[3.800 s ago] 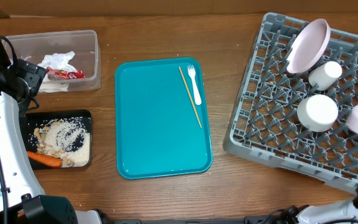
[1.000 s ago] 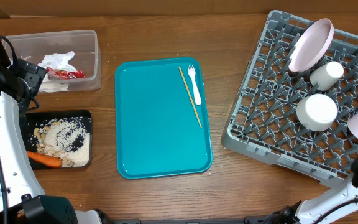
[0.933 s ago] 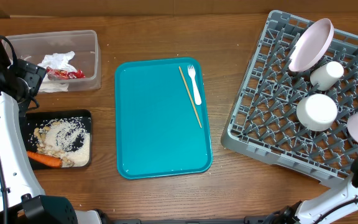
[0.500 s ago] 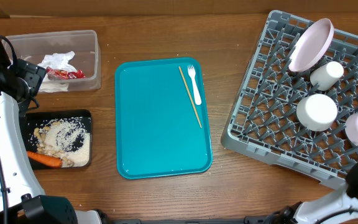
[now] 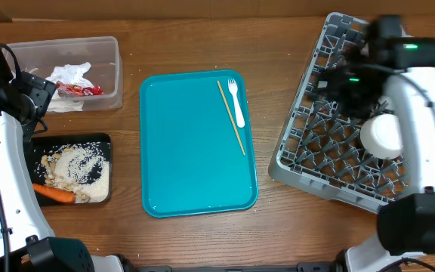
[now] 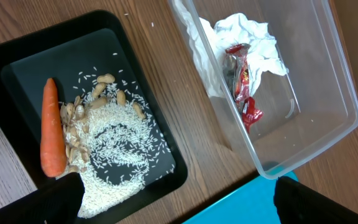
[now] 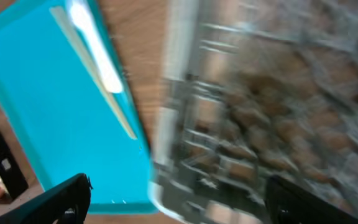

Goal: Sort waste into correct bins and load items into the dishwasher rack

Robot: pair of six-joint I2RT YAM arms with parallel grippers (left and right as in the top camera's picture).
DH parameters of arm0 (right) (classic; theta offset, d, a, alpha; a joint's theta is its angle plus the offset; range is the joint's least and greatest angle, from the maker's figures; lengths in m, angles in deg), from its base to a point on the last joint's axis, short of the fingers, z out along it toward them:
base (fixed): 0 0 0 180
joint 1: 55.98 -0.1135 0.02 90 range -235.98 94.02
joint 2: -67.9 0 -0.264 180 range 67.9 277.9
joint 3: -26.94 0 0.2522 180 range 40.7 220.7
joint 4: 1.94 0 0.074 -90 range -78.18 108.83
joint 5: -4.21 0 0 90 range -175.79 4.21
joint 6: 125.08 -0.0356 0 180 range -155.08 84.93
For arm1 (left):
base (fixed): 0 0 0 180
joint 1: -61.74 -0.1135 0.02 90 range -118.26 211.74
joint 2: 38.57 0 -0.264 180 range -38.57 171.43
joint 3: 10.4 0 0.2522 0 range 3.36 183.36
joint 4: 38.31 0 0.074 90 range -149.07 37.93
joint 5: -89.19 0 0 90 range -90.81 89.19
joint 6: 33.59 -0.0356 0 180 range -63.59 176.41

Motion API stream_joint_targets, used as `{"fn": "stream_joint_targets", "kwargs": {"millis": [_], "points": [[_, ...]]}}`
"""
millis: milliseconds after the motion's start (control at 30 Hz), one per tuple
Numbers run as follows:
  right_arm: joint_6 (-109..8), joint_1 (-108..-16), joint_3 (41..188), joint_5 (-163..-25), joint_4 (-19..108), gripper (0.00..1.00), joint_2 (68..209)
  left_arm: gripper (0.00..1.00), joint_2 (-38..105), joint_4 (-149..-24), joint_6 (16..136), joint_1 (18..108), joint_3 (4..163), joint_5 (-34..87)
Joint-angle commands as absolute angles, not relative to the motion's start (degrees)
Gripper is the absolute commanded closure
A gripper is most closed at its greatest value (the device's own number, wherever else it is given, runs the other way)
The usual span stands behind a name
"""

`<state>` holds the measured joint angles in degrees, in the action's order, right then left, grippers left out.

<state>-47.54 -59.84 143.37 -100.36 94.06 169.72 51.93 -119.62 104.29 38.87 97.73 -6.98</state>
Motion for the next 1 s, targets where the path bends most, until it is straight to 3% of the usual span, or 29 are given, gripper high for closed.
{"fn": "stream_joint_targets", "kwargs": {"millis": [0,100,367,567,700,967], "points": [[-57.4,-66.1,143.1,-94.2,92.0,0.13,171.1,0.00,52.2,-119.5,104.9,38.9,98.1,-7.2],[-65.3,-71.7,143.0,-88.5,92.1,0.30,173.6,0.00,52.2,-119.5,104.9,38.9,98.1,-7.2],[-71.2,-76.3,142.8,-83.2,95.1,0.32,179.8,0.00,52.2,-119.5,104.9,38.9,98.1,-7.2],[-73.9,-75.4,137.6,-80.7,93.2,0.39,181.1,0.00,52.2,-119.5,104.8,38.9,98.1,-7.2],[-73.9,-75.6,134.7,-82.0,90.0,0.55,181.1,0.00,52.2,-119.5,104.9,38.9,98.1,-7.2],[-73.8,-75.8,131.4,-81.8,89.6,0.74,181.1,0.00,52.2,-119.5,104.8,38.9,98.1,-7.2]]}}
